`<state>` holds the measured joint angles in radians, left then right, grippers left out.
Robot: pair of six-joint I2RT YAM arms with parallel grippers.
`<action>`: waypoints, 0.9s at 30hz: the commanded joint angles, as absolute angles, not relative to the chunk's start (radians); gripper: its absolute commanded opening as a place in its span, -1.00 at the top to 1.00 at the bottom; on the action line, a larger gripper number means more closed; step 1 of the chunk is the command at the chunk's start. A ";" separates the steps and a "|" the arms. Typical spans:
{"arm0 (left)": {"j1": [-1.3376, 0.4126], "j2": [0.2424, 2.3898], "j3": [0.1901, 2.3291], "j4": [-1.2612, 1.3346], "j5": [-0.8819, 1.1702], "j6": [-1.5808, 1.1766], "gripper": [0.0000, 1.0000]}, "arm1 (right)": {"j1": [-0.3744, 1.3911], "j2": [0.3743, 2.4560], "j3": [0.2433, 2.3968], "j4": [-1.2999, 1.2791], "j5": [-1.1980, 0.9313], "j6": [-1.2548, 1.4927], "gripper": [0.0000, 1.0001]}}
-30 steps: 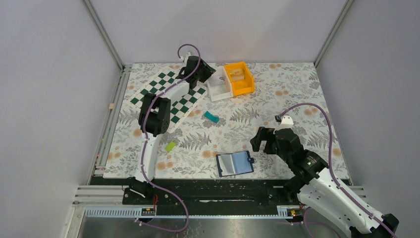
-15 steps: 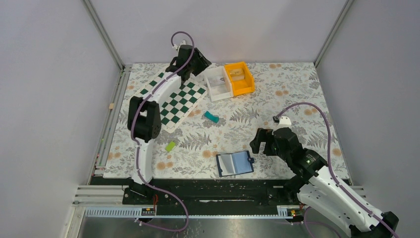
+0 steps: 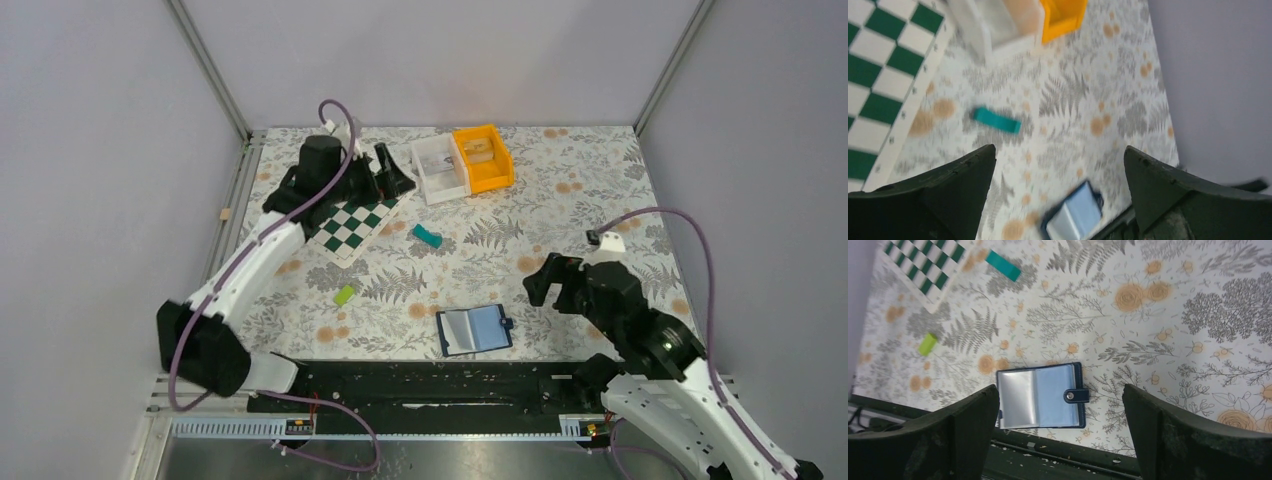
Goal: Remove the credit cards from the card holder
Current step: Reset both arms
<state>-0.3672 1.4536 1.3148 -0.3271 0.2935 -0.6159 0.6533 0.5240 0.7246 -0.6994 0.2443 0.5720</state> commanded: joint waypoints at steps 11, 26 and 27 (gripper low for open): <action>-0.377 0.738 0.778 -0.345 0.498 -0.499 -0.98 | 0.647 0.369 0.827 -0.797 0.281 0.656 -0.99; -0.376 0.608 0.645 -0.257 0.437 -0.575 -0.97 | 0.647 0.345 0.757 -0.763 0.267 0.707 -0.99; -0.377 0.612 0.646 -0.252 0.441 -0.576 -0.98 | 0.647 0.344 0.753 -0.758 0.266 0.708 -0.99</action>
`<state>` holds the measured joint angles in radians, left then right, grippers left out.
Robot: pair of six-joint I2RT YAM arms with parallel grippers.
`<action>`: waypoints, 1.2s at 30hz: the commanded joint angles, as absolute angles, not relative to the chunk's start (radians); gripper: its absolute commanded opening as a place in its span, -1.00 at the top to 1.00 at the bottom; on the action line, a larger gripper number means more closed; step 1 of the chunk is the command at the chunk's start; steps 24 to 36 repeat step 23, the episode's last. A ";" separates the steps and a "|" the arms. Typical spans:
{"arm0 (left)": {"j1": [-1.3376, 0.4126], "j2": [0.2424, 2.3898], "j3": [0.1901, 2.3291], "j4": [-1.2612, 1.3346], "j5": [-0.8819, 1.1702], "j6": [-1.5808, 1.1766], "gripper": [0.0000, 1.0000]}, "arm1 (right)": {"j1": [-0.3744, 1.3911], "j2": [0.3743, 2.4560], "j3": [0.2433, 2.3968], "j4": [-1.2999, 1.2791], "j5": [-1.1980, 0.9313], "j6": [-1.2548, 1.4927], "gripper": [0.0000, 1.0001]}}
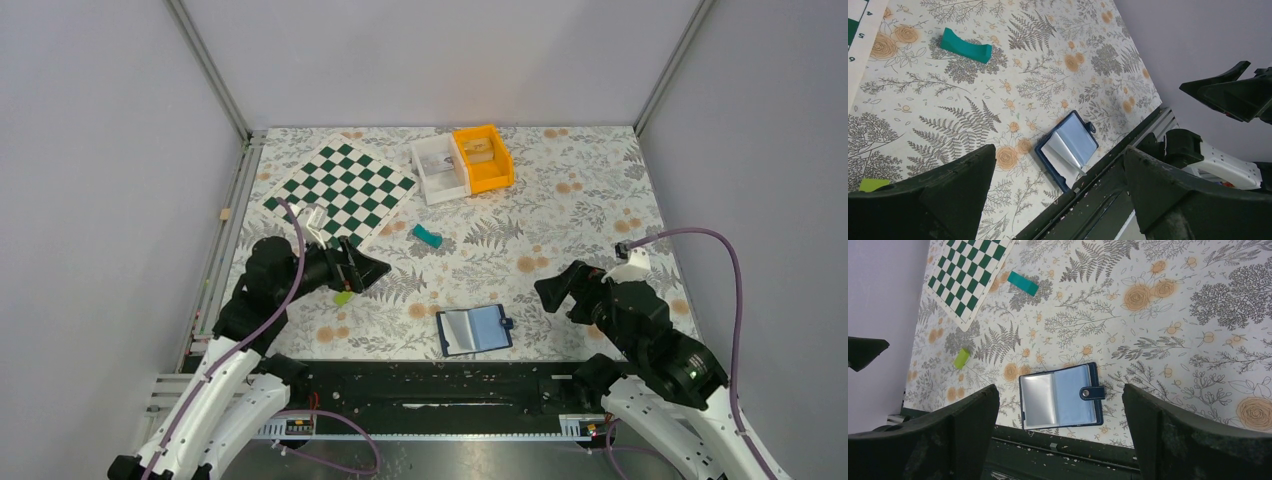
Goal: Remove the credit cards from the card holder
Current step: Reset both arms
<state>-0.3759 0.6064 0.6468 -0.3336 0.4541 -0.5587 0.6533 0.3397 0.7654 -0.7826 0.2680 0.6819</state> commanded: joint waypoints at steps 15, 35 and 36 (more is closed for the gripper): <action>-0.377 0.637 0.660 -0.245 0.449 -0.572 -0.98 | 0.647 0.363 0.751 -0.742 0.267 0.697 -0.99; -0.376 0.637 0.670 -0.250 0.439 -0.563 -0.97 | 0.647 0.354 0.751 -0.740 0.257 0.700 -0.99; -0.376 0.637 0.670 -0.250 0.439 -0.563 -0.97 | 0.647 0.354 0.751 -0.740 0.257 0.700 -0.99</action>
